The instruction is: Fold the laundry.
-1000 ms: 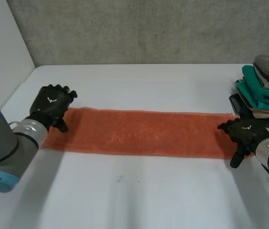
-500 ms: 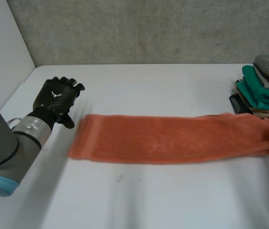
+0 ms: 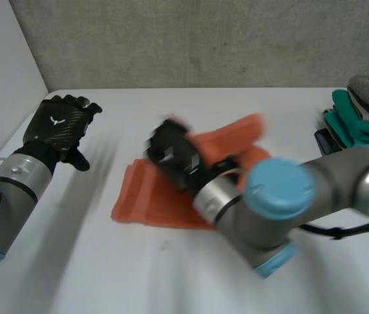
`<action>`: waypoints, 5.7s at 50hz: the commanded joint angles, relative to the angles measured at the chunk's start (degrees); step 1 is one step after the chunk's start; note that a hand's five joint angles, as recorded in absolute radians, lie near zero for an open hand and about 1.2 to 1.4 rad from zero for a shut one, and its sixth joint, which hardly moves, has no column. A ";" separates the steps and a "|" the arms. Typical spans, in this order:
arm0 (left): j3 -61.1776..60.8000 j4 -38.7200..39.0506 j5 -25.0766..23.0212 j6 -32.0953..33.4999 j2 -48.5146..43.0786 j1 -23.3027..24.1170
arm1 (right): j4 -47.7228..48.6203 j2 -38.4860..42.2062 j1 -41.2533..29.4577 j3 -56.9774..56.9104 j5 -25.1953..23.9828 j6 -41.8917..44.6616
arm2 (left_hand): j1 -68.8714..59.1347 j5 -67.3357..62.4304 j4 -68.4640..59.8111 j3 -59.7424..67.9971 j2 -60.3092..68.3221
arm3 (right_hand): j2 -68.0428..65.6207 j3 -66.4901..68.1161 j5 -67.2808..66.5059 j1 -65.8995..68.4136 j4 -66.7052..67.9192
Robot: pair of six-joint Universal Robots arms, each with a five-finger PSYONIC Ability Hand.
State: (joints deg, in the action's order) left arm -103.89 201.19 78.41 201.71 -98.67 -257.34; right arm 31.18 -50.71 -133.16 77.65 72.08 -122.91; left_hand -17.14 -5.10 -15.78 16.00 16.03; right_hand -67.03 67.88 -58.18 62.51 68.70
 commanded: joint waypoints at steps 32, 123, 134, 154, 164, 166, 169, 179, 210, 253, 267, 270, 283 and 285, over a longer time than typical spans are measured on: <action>19.59 0.52 1.74 0.79 -23.14 19.33 | -20.10 -10.11 11.70 14.98 10.89 -31.17 | 2.05 0.01 0.68 -0.91 -0.94 | 52.91 -53.76 54.06 -48.39 -54.58; 33.84 -15.19 17.46 -11.52 -31.50 29.44 | -36.27 -10.56 24.27 4.53 0.61 -55.51 | 0.37 -1.68 -1.00 0.78 0.75 | 57.03 -57.88 58.18 -52.51 -58.70; 28.66 -19.87 25.29 -9.06 -30.97 30.05 | -39.88 -1.07 17.50 -1.01 -0.54 -50.52 | 0.87 -1.17 -0.50 0.27 0.24 | 57.03 -57.88 58.18 -52.51 -58.70; 27.86 -19.61 29.69 -4.22 -22.81 32.34 | -31.45 -11.77 15.48 4.78 7.90 -38.99 | 4.40 2.36 3.03 -3.25 -3.29 | 57.03 -57.88 58.18 -52.51 -58.70; 24.26 -19.17 17.93 -4.84 -11.82 29.97 | -14.23 -22.50 9.59 23.49 8.34 -36.35 | 5.92 3.88 4.55 -4.78 -4.81 | 57.03 -57.88 58.18 -52.51 -58.70; 23.21 -19.08 13.36 -5.45 -10.59 28.21 | -11.15 -22.33 7.92 27.63 8.43 -36.09 | 5.59 3.54 4.22 -4.44 -4.47 | 57.03 -57.88 58.18 -52.51 -58.70; 22.24 -19.00 8.09 -6.94 -10.14 26.11 | -8.86 -21.54 6.78 31.15 8.87 -36.17 | 5.25 3.20 3.88 -4.10 -4.13 | 57.03 -57.88 58.18 -52.51 -58.70; 21.80 -19.00 4.38 -12.04 -10.67 24.69 | 1.77 -11.61 6.07 30.63 12.73 -34.68 | 4.57 2.53 3.21 -3.43 -3.46 | 57.03 -57.88 58.18 -52.51 -58.70; 21.27 -19.08 4.55 -12.04 -10.85 24.96 | 3.80 -2.91 6.42 19.47 11.51 -30.29 | 4.57 2.53 3.21 -3.43 -3.46 | 43.16 -44.01 44.30 -38.64 -44.82; 26.19 -12.49 4.47 -14.33 -6.71 24.96 | 11.45 -8.36 33.92 -19.81 1.83 -45.48 | 4.91 2.87 3.54 -3.77 -3.80 | -12.97 12.12 -11.82 17.49 11.30; 25.05 -12.49 4.20 -14.24 -7.24 27.42 | 16.55 1.04 56.33 -18.07 -5.62 -53.93 | 4.74 2.70 3.38 -3.60 -3.63 | -12.97 12.12 -11.82 17.49 11.30; 24.61 -12.49 4.12 -14.15 -7.42 27.68 | 16.55 5.08 60.12 -16.05 -12.21 -54.98 | 4.74 2.70 3.37 -3.60 -3.63 | -12.97 12.12 -11.82 17.49 11.30; 23.91 -12.40 4.03 -14.15 -7.51 27.77 | 19.27 12.21 67.76 -8.93 -21.72 -53.05 | 4.74 2.70 3.37 -3.60 -3.63 | -12.97 12.12 -11.82 17.49 11.30; 23.91 -12.40 4.03 -14.15 -7.42 27.77 | 19.36 11.86 68.12 -8.66 -21.72 -53.05 | 4.74 2.70 3.37 -3.60 -3.63 | -12.97 12.12 -11.82 17.49 11.30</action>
State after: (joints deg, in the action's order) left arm -79.94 188.79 82.42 187.56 -106.17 -229.54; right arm 49.33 -38.38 -66.96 67.29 49.94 -176.40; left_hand -13.19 -2.46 -12.39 12.93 12.73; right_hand -64.26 65.81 -56.33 55.98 68.71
